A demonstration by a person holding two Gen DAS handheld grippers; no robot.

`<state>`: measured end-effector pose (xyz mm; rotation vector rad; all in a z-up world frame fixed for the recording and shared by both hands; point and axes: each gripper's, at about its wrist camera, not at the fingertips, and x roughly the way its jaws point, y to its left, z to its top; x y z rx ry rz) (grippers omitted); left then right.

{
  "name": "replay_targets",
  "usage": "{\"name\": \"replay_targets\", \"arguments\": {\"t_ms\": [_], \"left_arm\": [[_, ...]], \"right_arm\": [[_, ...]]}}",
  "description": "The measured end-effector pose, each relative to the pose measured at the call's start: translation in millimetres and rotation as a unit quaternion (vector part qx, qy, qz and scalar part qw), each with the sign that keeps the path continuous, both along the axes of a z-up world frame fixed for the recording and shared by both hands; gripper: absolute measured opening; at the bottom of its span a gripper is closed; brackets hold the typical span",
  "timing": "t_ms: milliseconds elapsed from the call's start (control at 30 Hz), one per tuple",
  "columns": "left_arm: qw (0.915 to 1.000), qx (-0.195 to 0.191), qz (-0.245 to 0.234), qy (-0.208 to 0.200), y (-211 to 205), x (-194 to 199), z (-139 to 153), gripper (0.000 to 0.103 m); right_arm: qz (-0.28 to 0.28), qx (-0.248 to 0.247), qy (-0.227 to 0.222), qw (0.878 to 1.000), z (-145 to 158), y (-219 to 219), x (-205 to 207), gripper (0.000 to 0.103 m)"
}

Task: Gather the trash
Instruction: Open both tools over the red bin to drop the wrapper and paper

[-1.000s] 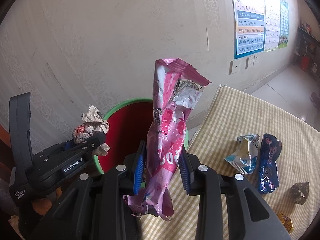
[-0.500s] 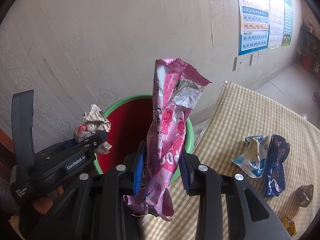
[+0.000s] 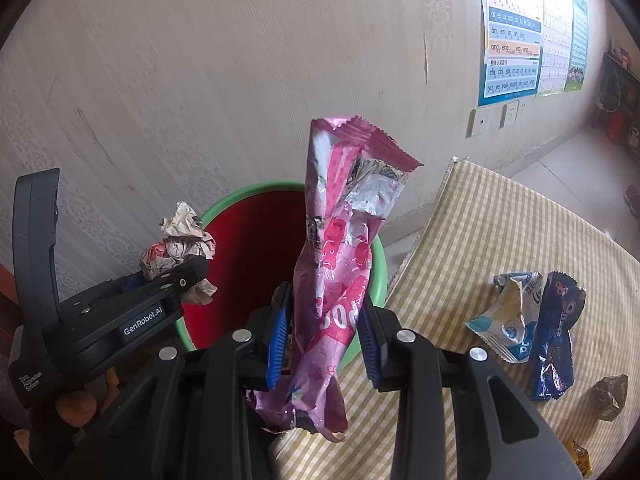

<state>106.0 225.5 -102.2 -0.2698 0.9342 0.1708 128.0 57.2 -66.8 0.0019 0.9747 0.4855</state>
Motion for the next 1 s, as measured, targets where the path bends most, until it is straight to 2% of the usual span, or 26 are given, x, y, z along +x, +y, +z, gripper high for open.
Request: {"name": "replay_targets", "arguments": {"t_ms": [700, 767, 833, 1000], "left_arm": [[0.9999, 0.003, 0.003, 0.01, 0, 8, -6, 0.043], [0.9999, 0.002, 0.005, 0.01, -1, 10, -7, 0.048], [0.9999, 0.002, 0.006, 0.011, -1, 11, -8, 0.049], [0.9999, 0.001, 0.007, 0.011, 0, 12, -9, 0.059]], "right_arm": [[0.032, -0.004, -0.016, 0.999, -2, 9, -1, 0.033], [0.042, -0.006, -0.015, 0.999, -3, 12, -1, 0.036], [0.047, -0.007, -0.02, 0.999, -3, 14, -2, 0.046], [0.054, -0.01, -0.033, 0.998, -1, 18, -4, 0.055]]}}
